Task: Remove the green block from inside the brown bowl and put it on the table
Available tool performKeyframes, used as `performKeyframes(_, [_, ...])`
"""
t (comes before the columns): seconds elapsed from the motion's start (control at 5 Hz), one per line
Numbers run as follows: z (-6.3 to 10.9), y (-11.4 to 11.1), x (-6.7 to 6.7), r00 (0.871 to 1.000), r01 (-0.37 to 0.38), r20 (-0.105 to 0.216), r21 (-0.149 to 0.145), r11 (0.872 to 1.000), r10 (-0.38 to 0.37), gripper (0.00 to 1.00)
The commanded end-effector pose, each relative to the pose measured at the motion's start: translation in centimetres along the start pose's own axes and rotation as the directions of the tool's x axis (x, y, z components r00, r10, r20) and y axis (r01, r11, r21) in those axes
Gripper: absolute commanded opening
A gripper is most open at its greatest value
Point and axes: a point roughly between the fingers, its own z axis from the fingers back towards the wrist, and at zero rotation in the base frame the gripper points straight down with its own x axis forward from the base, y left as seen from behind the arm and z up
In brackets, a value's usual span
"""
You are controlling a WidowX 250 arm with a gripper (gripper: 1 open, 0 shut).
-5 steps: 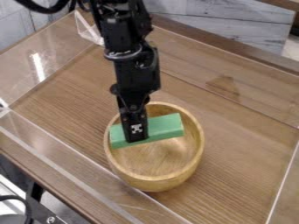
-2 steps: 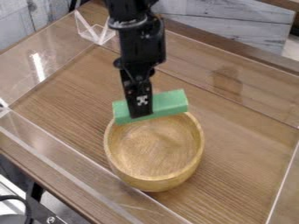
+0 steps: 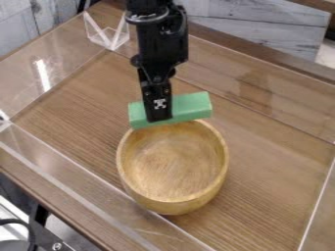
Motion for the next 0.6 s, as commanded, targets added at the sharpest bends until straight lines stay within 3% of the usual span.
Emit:
performKeyframes(0.0, [1.14, 1.06, 0.76, 0.999, 0.041, 0.022, 0.072, 0.997, -0.043, 0.0])
performKeyframes(0.4, [0.57, 1.77, 0.56, 0.996, 0.084, 0.015, 0.112, 0.99, -0.087, 0.0])
